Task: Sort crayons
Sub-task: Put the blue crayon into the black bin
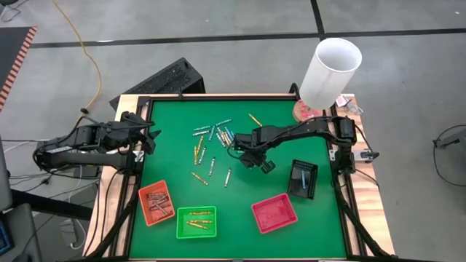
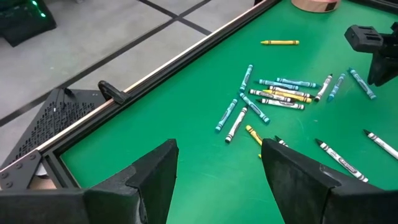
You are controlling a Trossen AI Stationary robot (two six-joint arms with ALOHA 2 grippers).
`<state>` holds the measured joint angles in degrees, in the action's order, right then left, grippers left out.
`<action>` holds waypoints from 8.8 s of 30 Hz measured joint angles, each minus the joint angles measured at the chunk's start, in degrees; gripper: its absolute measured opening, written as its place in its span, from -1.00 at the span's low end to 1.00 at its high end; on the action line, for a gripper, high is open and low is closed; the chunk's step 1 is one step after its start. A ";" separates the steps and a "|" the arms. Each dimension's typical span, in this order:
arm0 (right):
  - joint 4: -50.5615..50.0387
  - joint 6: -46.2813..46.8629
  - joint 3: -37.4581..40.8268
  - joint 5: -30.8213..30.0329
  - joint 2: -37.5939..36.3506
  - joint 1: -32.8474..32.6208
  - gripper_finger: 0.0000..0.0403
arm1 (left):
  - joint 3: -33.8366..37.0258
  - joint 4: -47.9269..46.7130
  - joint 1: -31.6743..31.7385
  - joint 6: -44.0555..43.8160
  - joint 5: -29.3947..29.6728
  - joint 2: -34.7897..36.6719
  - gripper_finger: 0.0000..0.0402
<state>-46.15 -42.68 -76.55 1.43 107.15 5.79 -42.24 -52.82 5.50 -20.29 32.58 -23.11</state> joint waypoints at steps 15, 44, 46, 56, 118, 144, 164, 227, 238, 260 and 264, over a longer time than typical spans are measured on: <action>3.10 -1.25 3.76 -1.70 0.00 0.26 -0.67 | 0.00 0.01 0.00 -0.09 1.12 0.02 0.11; 8.41 -3.91 2.90 -1.79 0.00 2.29 -0.67 | 0.00 0.04 0.00 -0.07 1.85 0.02 0.11; 9.63 -3.91 2.89 -1.79 0.00 2.43 -0.67 | 0.00 0.04 0.00 -0.07 2.10 0.02 0.11; 9.75 -3.89 2.86 -1.45 0.00 2.40 -0.67 | 0.00 0.07 0.00 -0.07 2.27 0.01 0.11; 9.48 -2.89 2.42 1.18 3.19 2.68 -0.67 | 0.00 0.46 0.00 0.50 2.36 -0.01 0.11; 7.78 7.91 1.15 -1.80 3.55 1.50 -0.98 | 0.02 0.90 0.04 1.16 2.34 -0.01 0.11; -17.62 22.19 -17.74 -4.56 3.69 -3.65 -0.99 | 0.02 0.87 0.04 1.18 2.32 -0.01 0.11; -16.22 147.86 28.70 -10.97 -37.79 -26.21 -0.99 | 0.02 0.83 0.06 2.46 1.05 -0.01 0.11; -10.46 147.80 34.39 -10.93 -37.77 -25.03 -0.99 | 0.02 0.83 0.07 2.23 1.05 -0.01 0.11; -6.86 145.87 37.86 -12.02 -37.44 -24.38 -0.67 | 0.02 0.83 0.06 2.49 1.05 0.01 0.11; -7.20 144.13 37.55 -12.04 -37.46 -24.38 -0.66 | 0.02 0.83 0.04 2.51 1.05 0.00 0.11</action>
<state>-53.35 101.46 -39.00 -10.61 69.69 -18.59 -42.22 -51.99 5.54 -17.78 33.63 -23.10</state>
